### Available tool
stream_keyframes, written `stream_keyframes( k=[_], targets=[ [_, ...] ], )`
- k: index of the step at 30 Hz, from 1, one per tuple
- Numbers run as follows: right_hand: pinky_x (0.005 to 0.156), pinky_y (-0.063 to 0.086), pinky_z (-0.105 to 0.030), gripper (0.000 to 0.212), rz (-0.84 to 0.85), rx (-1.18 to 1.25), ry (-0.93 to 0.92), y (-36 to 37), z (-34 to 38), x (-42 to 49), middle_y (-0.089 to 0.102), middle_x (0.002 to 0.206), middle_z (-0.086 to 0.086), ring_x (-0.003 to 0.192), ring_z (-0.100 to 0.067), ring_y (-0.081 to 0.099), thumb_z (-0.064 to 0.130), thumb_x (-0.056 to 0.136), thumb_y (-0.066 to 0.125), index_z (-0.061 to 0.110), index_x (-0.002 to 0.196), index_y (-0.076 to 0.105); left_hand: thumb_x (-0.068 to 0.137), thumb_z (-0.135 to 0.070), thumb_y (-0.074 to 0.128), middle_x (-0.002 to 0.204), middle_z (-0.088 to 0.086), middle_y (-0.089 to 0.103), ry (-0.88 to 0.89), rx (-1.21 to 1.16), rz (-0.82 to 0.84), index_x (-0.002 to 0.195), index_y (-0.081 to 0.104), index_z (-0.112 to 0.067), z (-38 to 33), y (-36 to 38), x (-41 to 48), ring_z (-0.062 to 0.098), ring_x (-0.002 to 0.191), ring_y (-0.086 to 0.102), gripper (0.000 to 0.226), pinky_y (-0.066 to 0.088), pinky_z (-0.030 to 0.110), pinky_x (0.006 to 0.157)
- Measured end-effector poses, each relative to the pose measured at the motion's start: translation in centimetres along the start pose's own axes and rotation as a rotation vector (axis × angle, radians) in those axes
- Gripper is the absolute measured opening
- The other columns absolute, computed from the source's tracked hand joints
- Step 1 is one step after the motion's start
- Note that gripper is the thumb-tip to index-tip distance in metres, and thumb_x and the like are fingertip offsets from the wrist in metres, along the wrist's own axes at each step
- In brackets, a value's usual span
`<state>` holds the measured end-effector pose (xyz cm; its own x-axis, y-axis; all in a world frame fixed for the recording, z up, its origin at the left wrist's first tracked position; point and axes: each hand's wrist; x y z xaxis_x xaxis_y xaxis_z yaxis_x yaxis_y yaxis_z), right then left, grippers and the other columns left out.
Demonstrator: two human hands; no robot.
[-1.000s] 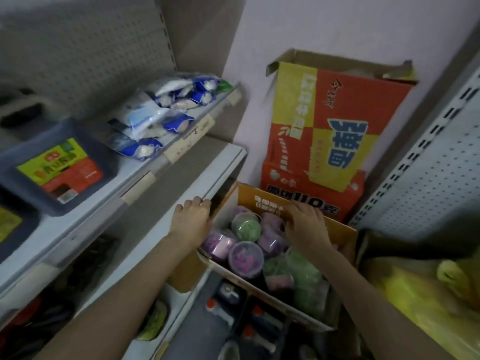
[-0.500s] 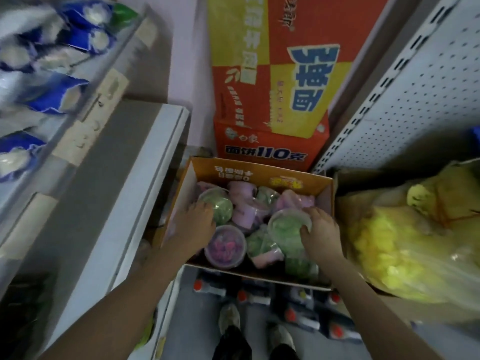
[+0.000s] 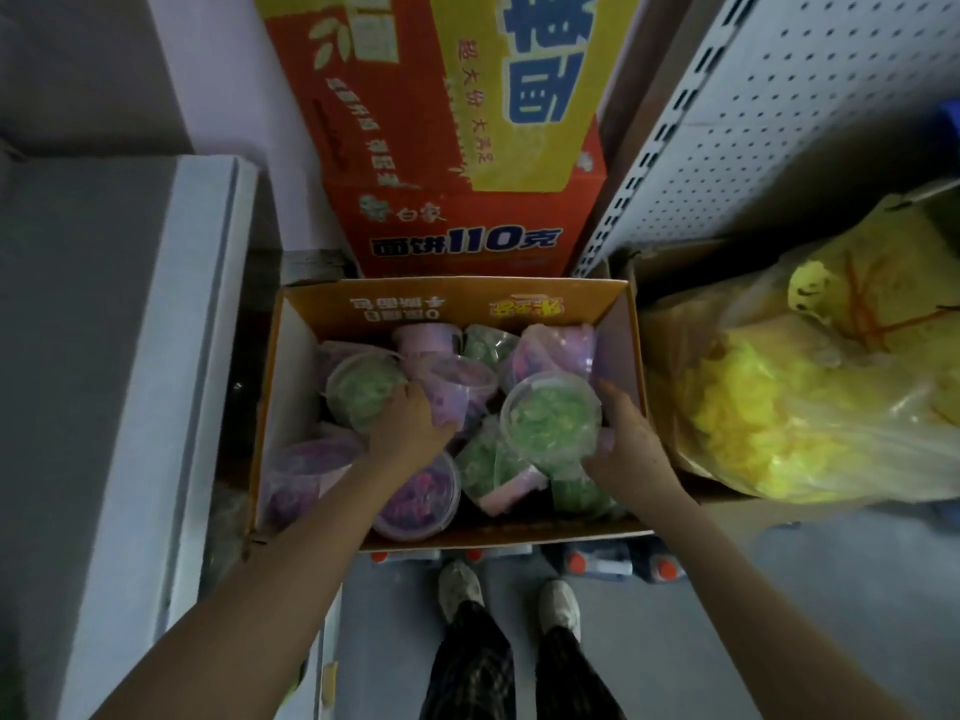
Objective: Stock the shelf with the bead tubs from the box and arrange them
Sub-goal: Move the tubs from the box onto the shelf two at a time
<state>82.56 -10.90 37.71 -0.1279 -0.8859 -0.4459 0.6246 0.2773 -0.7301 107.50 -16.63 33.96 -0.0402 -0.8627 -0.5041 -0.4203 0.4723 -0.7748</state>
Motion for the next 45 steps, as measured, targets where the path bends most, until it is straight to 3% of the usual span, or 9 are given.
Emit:
stream_keyframes(
  k=[4,8,13,18,25,30,34,42,45],
  targets=[
    [0.102,0.043,-0.049,0.112,0.020,0.134,0.001,1.6,-0.4,0.7,0.042,0.141,0.001,0.130,-0.020,0.043,0.037,0.058,0.087,0.027,0.146,0.019,0.068,-0.044,0.071,0.127,0.014,0.053,-0.027,-0.189,-0.014,0.136,0.037,-0.007,-0.3,1.0,2.5,0.031,0.113,0.055,0.084,0.048,0.042,0.091],
    [0.103,0.041,-0.053,0.119,0.006,0.253,0.005,2.7,-0.5,1.0,0.039,0.143,0.003,0.132,-0.022,0.041,0.052,0.047,0.083,0.040,0.142,0.013,0.067,-0.044,0.077,0.129,0.020,0.052,-0.025,-0.174,-0.046,0.136,0.033,0.004,-0.5,2.2,3.9,0.033,0.115,0.053,0.095,0.047,0.042,0.092],
    [0.103,0.042,-0.051,0.121,-0.010,0.306,-0.029,3.6,-0.7,1.2,0.038,0.144,0.002,0.133,-0.022,0.040,0.035,0.052,0.090,0.039,0.143,0.010,0.060,-0.052,0.080,0.132,0.018,0.049,0.001,-0.088,-0.105,0.138,0.026,-0.008,-0.1,3.6,4.8,0.036,0.116,0.051,0.105,0.047,0.046,0.091],
    [0.100,0.045,-0.050,0.109,-0.081,0.305,-0.037,3.8,-0.8,0.8,0.044,0.139,0.007,0.127,-0.020,0.047,0.039,0.053,0.089,0.043,0.136,0.018,0.056,-0.056,0.080,0.123,0.017,0.057,-0.017,-0.009,-0.157,0.129,0.039,-0.018,-0.1,3.7,4.9,0.038,0.110,0.055,0.092,0.049,0.044,0.084],
    [0.081,0.040,-0.010,0.107,-0.161,0.422,-0.068,2.2,0.4,-0.1,0.041,0.117,0.029,0.111,0.003,0.044,0.035,0.054,0.091,0.034,0.137,0.023,0.055,-0.047,0.082,0.121,0.015,0.048,-0.026,-0.231,-0.240,0.124,0.040,-0.023,-1.4,2.2,2.9,0.034,0.107,0.054,0.085,0.048,0.039,0.082],
    [0.084,0.041,-0.022,0.105,-0.173,0.439,-0.106,-0.2,2.7,-1.1,0.044,0.119,0.020,0.109,-0.001,0.045,0.032,0.056,0.091,0.033,0.138,0.025,0.058,-0.042,0.084,0.124,0.009,0.047,0.039,-0.365,-0.390,0.126,0.039,-0.026,-2.3,-1.8,-0.2,0.023,0.108,0.051,0.083,0.039,0.026,0.078],
    [0.086,0.039,-0.024,0.106,-0.182,0.451,-0.144,-2.9,5.0,-2.2,0.041,0.119,0.019,0.107,-0.001,0.041,0.029,0.057,0.090,0.034,0.139,0.023,0.052,-0.048,0.082,0.125,0.006,0.046,0.041,-0.465,-0.510,0.126,0.038,-0.029,-2.6,-5.5,-3.8,0.021,0.112,0.050,0.089,0.050,0.041,0.089],
    [0.085,0.039,-0.021,0.107,-0.218,0.512,-0.319,-9.6,8.9,-4.4,0.044,0.121,0.012,0.108,-0.002,0.042,0.028,0.054,0.091,0.023,0.140,0.028,0.054,-0.041,0.087,0.119,-0.001,0.050,0.004,-0.565,-0.812,0.118,0.045,-0.032,-4.6,-13.2,-13.6,0.012,0.102,0.055,0.077,0.050,0.033,0.087],
    [0.082,0.040,-0.023,0.104,-0.192,0.526,-0.408,-11.8,10.9,-5.1,0.046,0.119,0.011,0.107,-0.007,0.047,0.025,0.056,0.091,0.020,0.140,0.031,0.058,-0.031,0.087,0.119,0.001,0.045,-0.007,-0.553,-0.935,0.123,0.044,-0.023,-5.9,-15.3,-17.2,0.003,0.097,0.043,0.078,0.038,0.018,0.087]
  ],
)
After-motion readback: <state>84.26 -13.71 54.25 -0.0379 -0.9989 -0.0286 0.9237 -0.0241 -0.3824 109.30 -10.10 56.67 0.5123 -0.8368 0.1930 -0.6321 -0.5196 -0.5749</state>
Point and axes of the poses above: each hand's wrist, its own x-axis towards the middle knuckle, its own y-axis out of the palm, z = x × y
